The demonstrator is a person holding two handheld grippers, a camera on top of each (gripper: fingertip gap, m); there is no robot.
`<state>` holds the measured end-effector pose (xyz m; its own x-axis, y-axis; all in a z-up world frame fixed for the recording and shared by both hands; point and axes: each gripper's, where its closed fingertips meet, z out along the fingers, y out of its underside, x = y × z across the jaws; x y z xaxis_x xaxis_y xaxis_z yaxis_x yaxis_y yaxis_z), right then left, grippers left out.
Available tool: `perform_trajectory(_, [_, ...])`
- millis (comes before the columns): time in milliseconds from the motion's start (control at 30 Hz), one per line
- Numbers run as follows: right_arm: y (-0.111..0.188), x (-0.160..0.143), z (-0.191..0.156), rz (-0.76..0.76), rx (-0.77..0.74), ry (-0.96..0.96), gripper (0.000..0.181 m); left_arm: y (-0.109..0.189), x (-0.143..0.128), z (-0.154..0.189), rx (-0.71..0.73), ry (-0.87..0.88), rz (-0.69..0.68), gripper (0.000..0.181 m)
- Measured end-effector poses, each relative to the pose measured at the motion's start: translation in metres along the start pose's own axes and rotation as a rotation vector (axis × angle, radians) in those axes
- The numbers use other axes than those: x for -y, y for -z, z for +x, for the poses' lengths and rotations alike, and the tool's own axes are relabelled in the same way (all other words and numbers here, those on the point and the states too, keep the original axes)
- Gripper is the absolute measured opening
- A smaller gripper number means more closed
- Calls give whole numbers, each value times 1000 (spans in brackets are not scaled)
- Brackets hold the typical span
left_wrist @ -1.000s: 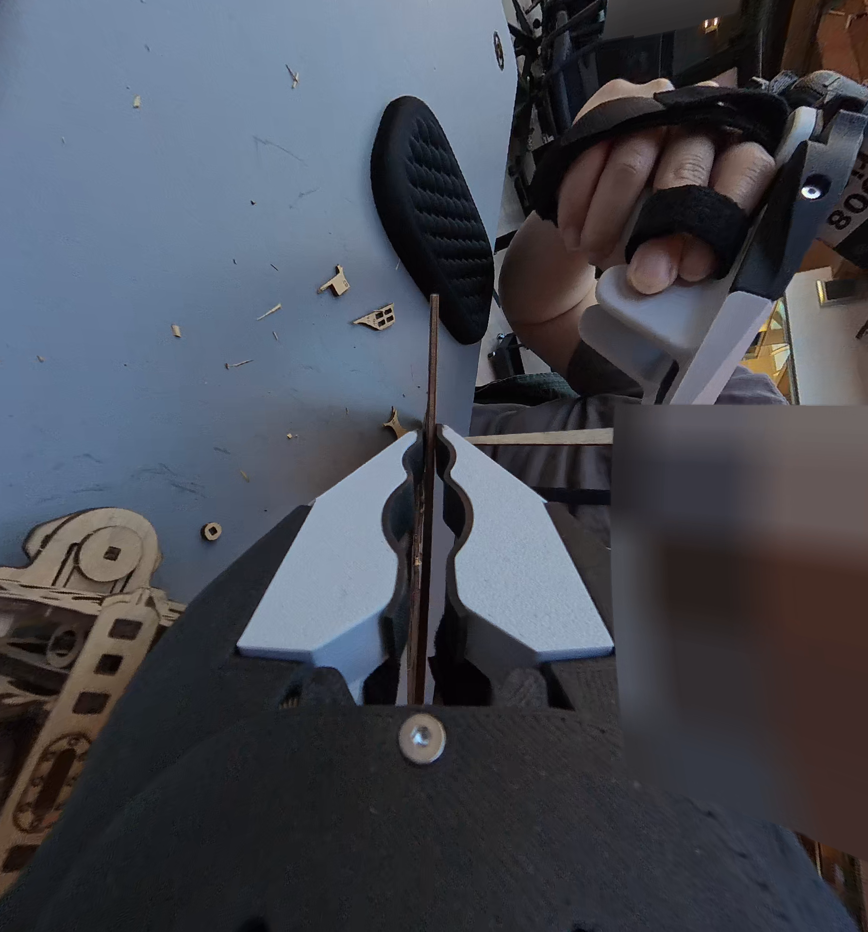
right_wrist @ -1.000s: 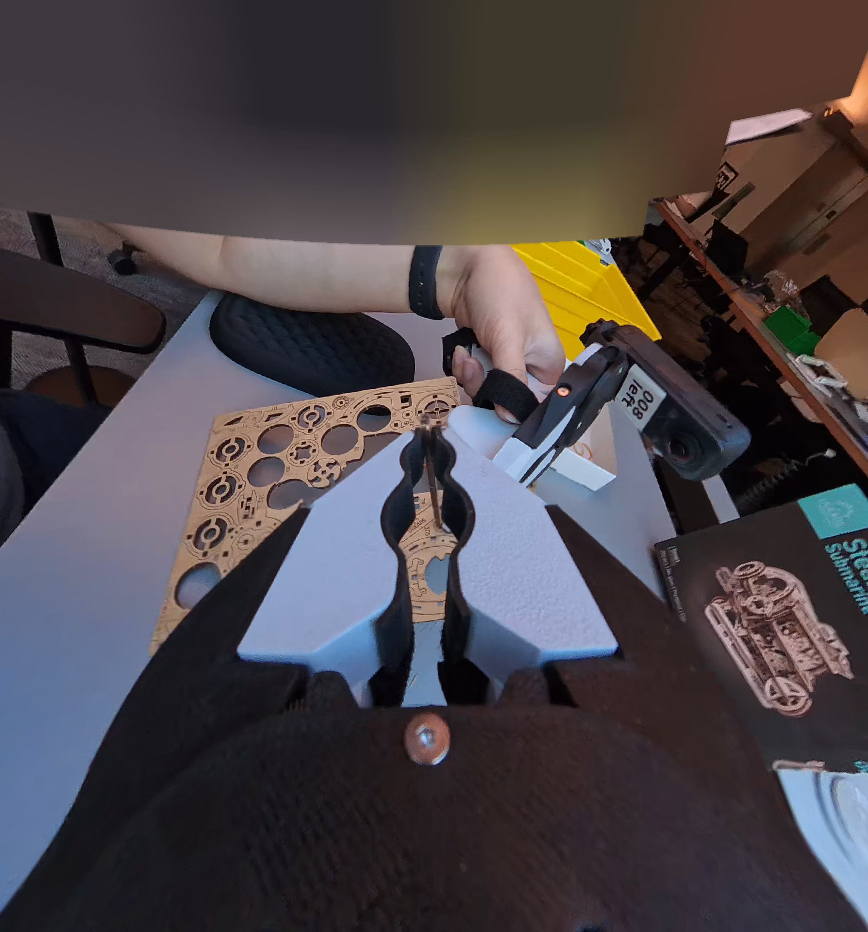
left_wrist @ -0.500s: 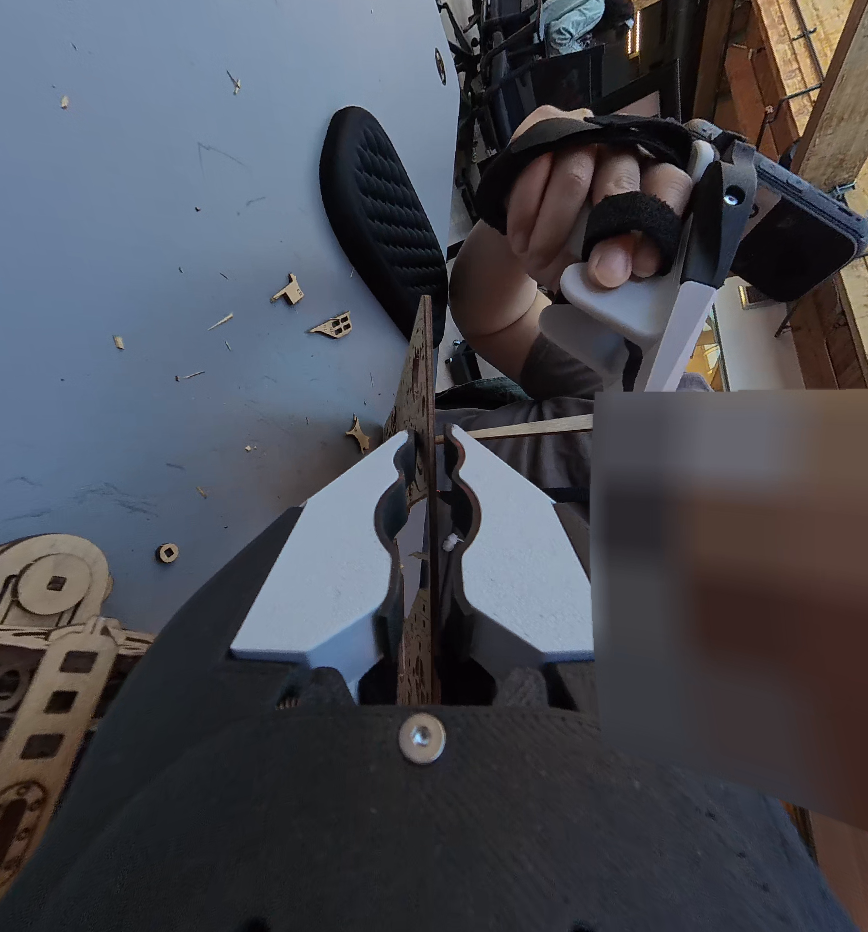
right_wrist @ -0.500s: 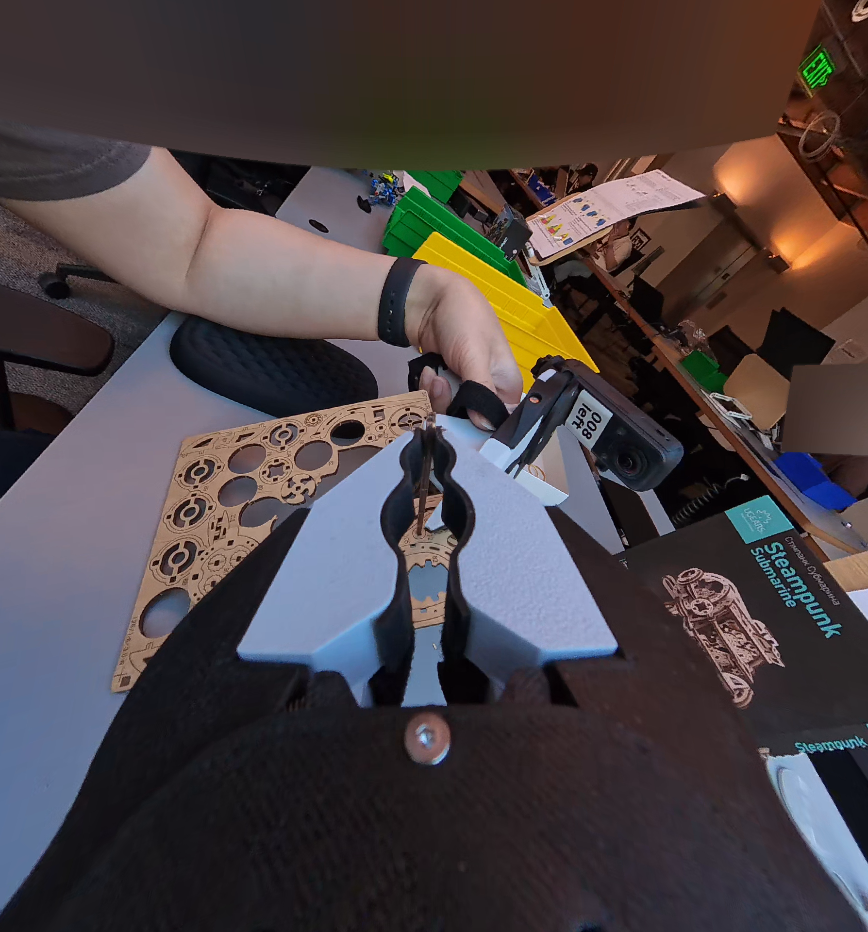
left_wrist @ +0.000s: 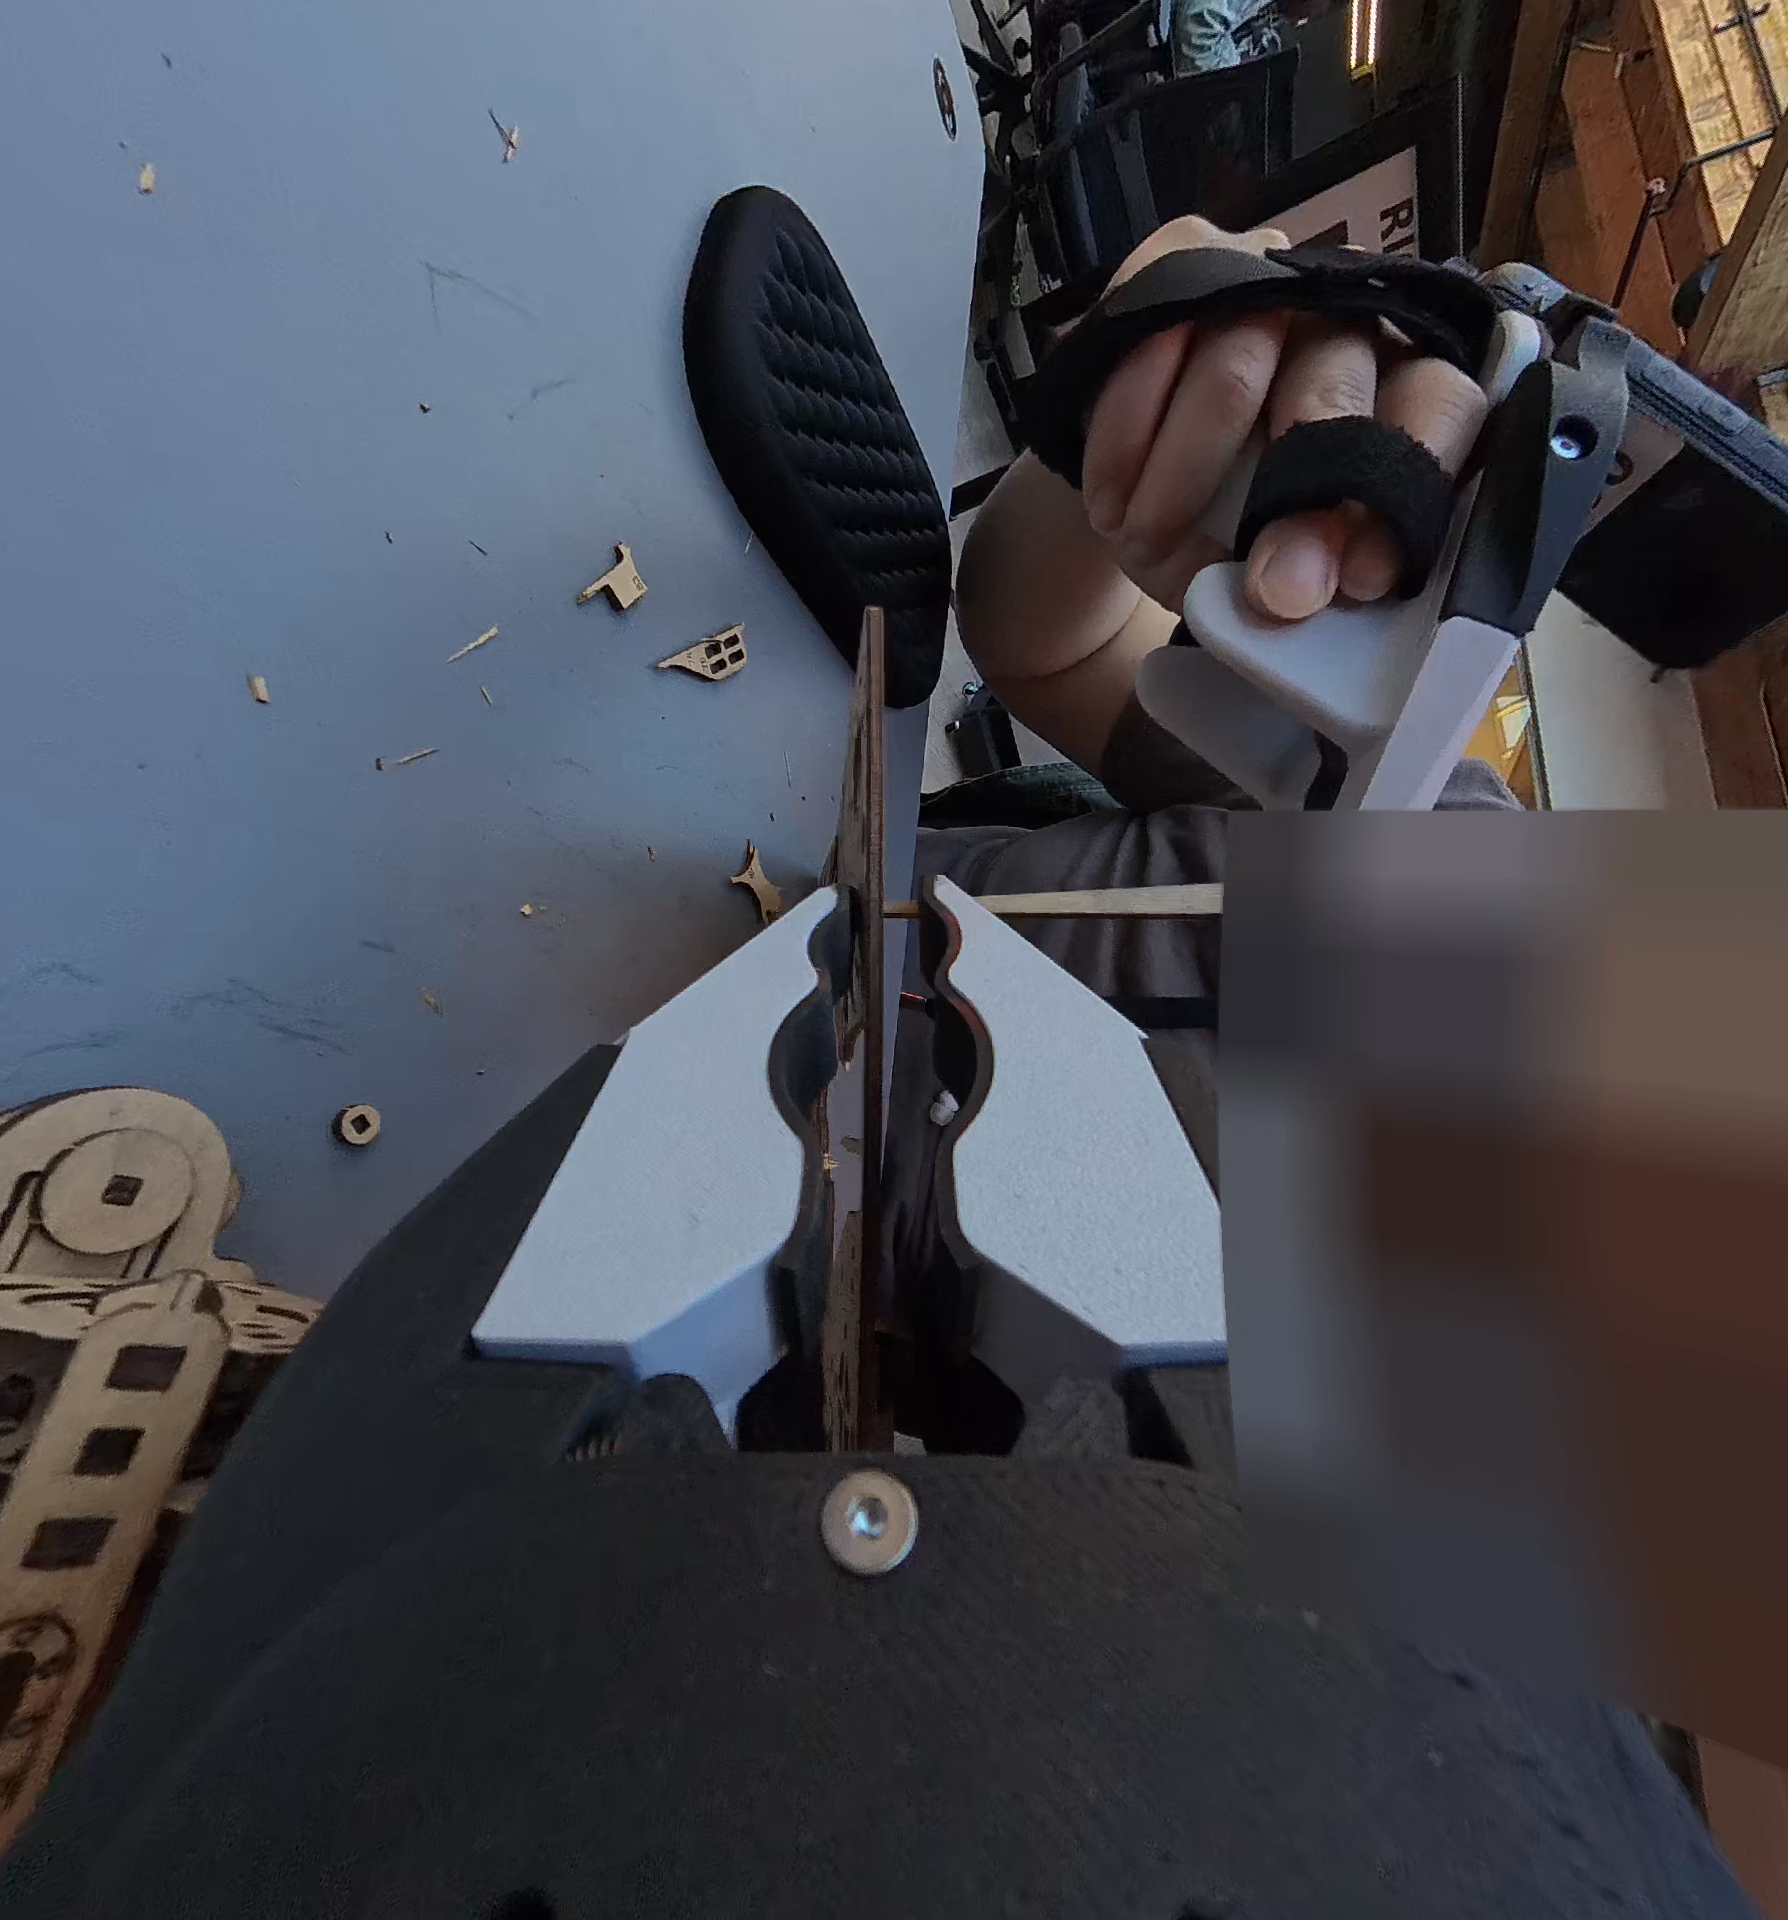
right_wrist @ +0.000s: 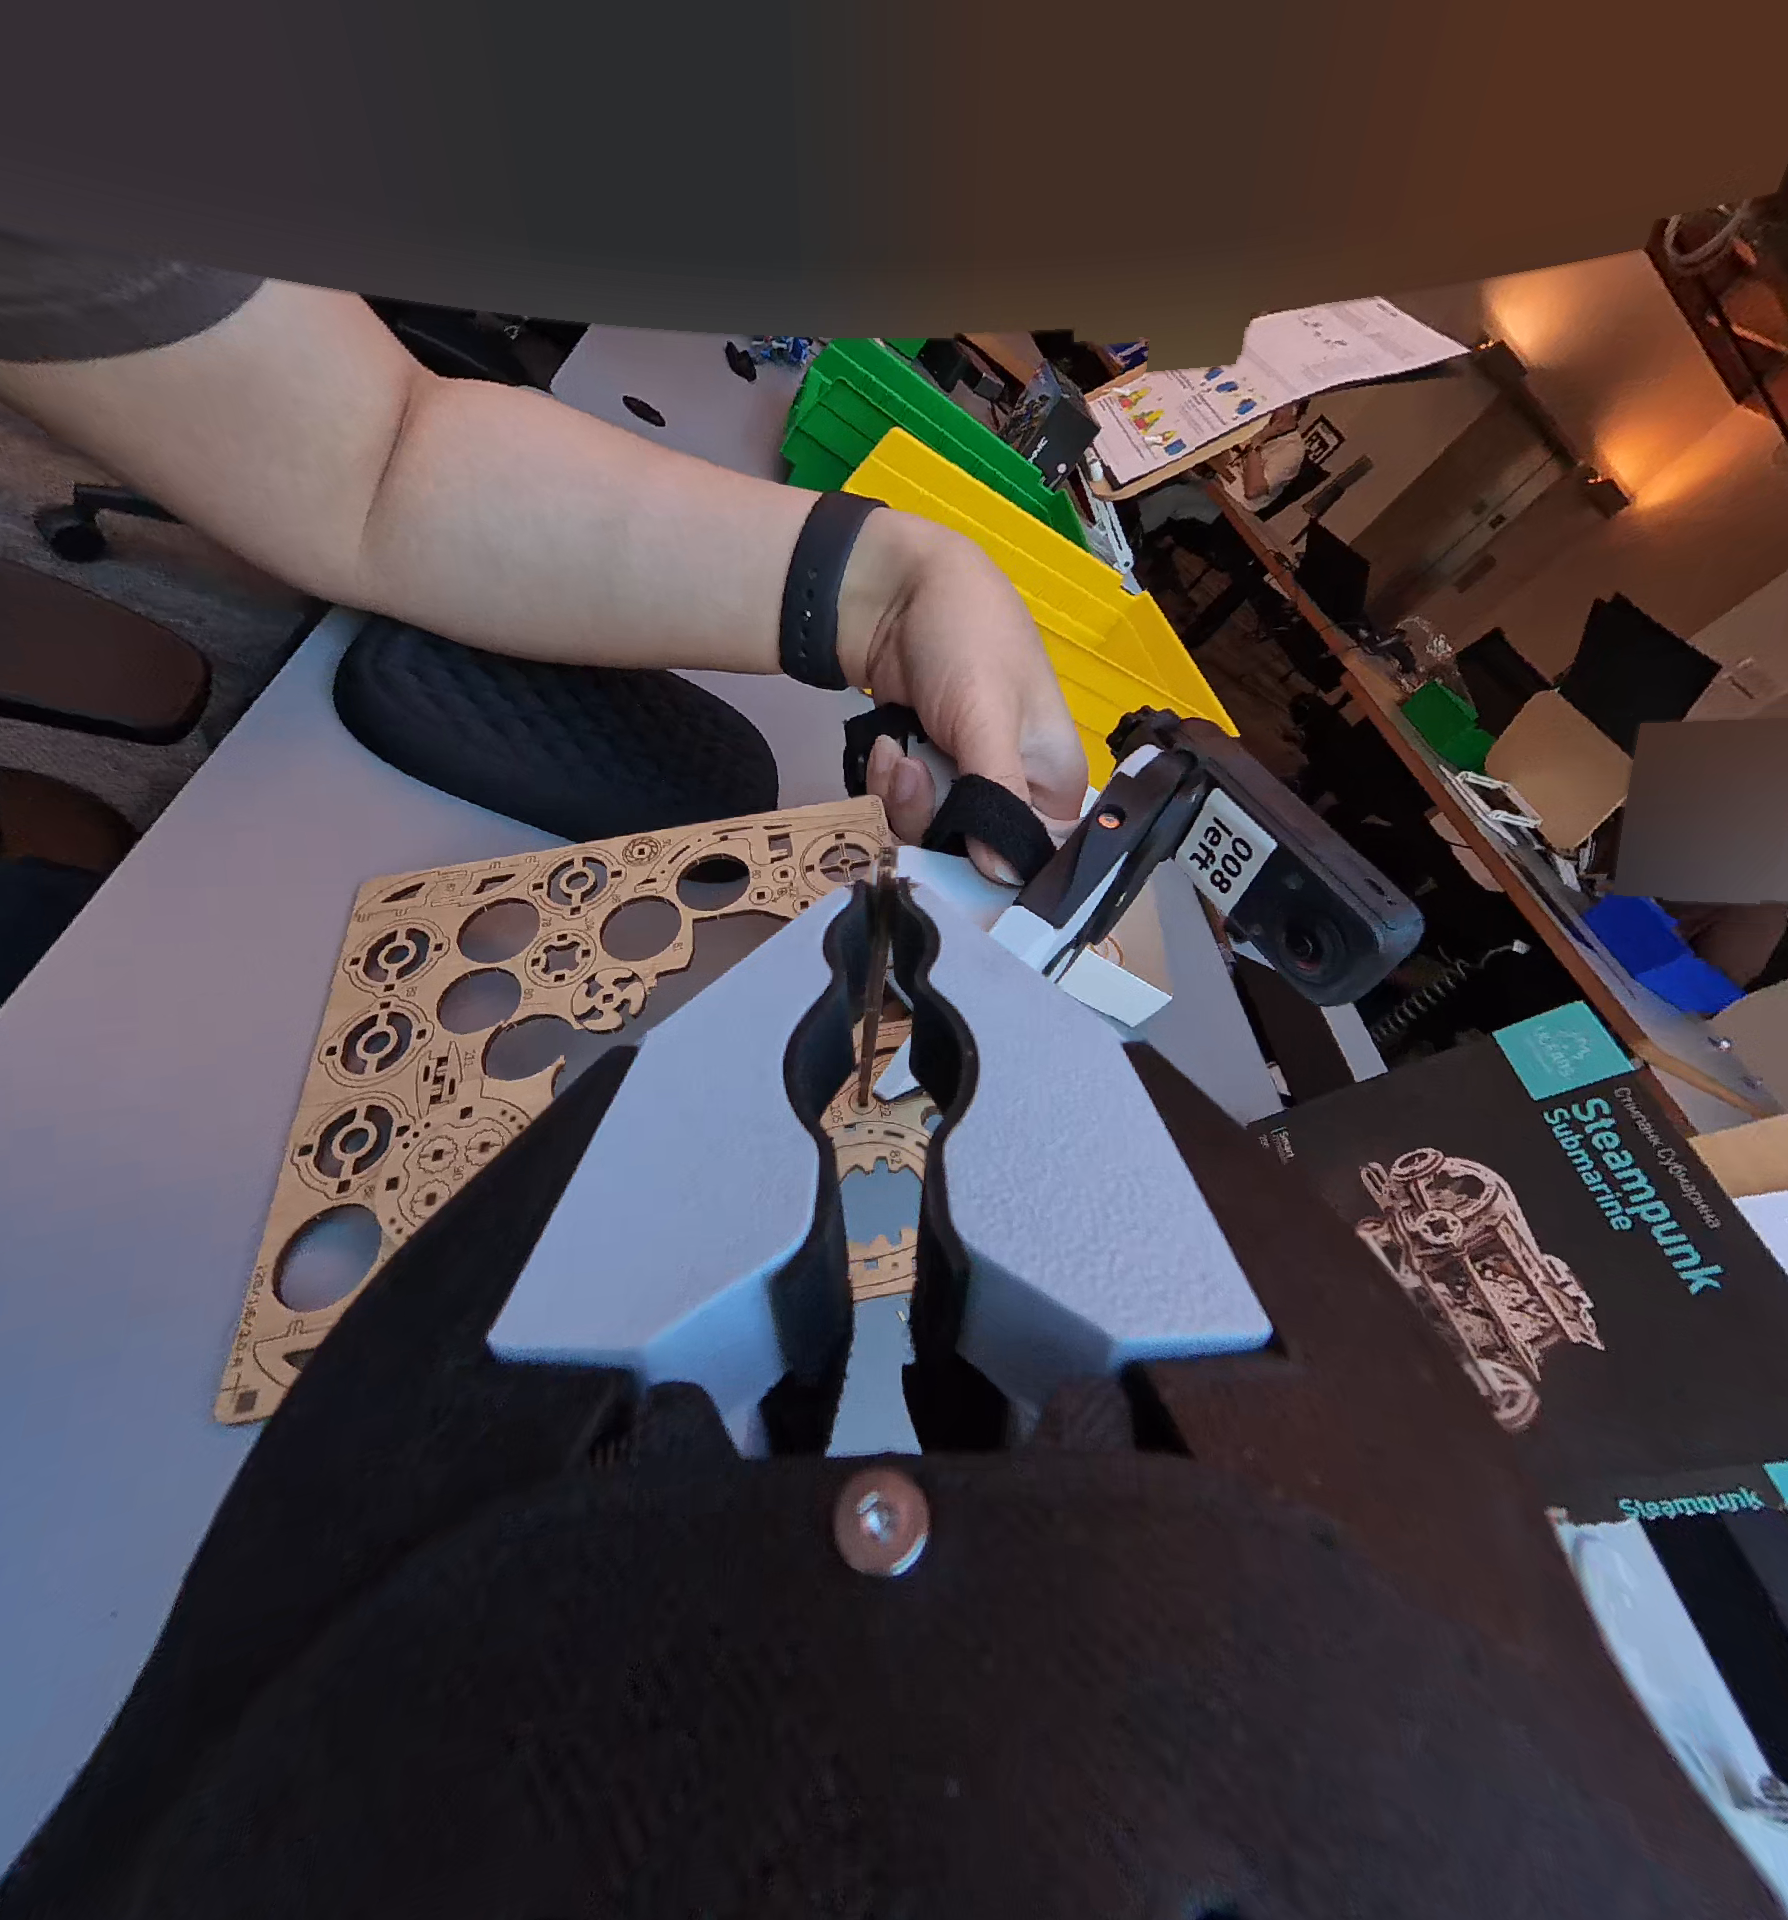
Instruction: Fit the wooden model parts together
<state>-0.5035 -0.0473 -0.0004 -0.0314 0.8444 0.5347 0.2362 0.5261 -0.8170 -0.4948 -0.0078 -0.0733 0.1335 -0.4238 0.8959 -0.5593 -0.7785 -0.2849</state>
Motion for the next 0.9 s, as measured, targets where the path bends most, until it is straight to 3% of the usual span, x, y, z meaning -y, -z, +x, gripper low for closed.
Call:
perform_trajectory(233, [4, -5, -12, 29, 9, 20, 2, 2, 0, -3, 10, 4, 2, 5])
perform_trajectory(400, [10, -6, 11, 49, -219, -231, 1, 3, 2, -3, 6, 11, 14, 3])
perform_trajectory(633, [21, -16, 25, 25, -572, -445, 1, 5, 12, -5, 62, 14, 76, 3])
perform_trajectory(900, [37, -19, 31, 85, -762, -611, 1, 1, 21, -2, 181, -18, 139, 1])
